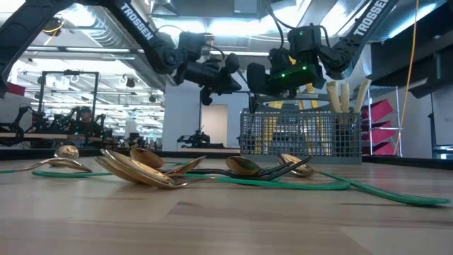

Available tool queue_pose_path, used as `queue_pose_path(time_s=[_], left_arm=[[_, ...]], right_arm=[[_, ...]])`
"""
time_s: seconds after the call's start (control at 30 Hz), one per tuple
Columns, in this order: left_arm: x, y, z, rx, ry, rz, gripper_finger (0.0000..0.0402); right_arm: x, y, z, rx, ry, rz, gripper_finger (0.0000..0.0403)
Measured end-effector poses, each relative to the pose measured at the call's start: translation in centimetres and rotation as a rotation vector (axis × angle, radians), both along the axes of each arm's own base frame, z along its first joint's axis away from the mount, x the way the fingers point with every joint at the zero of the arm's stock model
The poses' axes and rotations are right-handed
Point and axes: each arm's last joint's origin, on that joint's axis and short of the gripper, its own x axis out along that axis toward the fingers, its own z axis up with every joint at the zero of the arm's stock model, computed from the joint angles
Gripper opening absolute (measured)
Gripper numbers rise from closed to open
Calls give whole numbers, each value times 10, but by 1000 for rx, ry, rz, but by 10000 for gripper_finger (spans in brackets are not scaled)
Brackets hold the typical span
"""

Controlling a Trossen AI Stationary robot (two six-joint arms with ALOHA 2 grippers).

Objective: Sort silverware
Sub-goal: Put the black fork into the gray organizer

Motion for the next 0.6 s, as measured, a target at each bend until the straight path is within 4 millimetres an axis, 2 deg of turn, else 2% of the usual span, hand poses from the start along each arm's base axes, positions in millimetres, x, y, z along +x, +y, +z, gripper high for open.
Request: queue_pose_path(time_s=[0.37, 0.6], left_arm=[[2, -2, 3, -10, -49, -5, 0], [10, -5, 20, 17, -87, -50, 0]], right_arm=[[-1, -1, -2, 8, 13, 2, 2], [1, -9, 5, 18, 35, 17, 2]])
